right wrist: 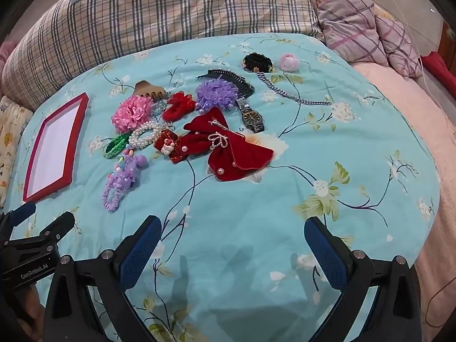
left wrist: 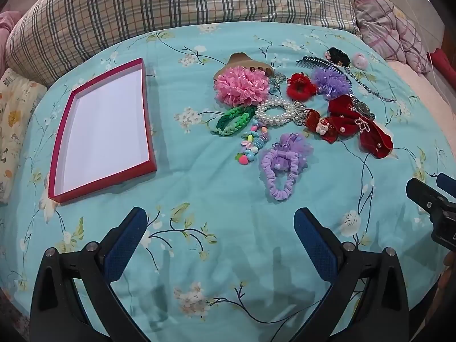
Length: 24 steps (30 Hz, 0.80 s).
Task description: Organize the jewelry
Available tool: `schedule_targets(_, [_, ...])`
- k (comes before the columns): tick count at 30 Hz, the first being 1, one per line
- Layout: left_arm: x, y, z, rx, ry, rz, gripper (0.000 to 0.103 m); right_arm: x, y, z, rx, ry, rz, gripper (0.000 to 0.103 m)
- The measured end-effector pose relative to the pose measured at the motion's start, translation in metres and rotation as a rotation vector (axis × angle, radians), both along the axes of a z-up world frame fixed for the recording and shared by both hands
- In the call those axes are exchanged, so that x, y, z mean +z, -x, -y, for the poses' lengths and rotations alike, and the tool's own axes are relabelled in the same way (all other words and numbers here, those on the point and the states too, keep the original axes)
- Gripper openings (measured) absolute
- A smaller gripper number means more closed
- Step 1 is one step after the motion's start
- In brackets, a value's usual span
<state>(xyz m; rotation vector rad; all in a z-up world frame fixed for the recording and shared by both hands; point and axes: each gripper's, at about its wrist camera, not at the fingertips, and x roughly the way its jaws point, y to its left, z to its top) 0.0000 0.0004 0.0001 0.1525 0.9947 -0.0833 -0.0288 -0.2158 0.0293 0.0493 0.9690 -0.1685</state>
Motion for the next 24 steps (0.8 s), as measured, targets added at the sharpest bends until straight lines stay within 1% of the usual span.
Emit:
schedule_targets(22, [0.000, 0.000, 0.001, -0.001, 0.002, -0.001, 0.103, 0.003, 0.000, -0.005, 0.029, -0.009, 0.014, 0.101])
schedule_targets(24, [0.007, -0.002, 0.013, -0.001, 0.001, 0.000, 0.103, 0.003, 0.000, -0.004, 0.030, -0.012, 0.017, 0.101])
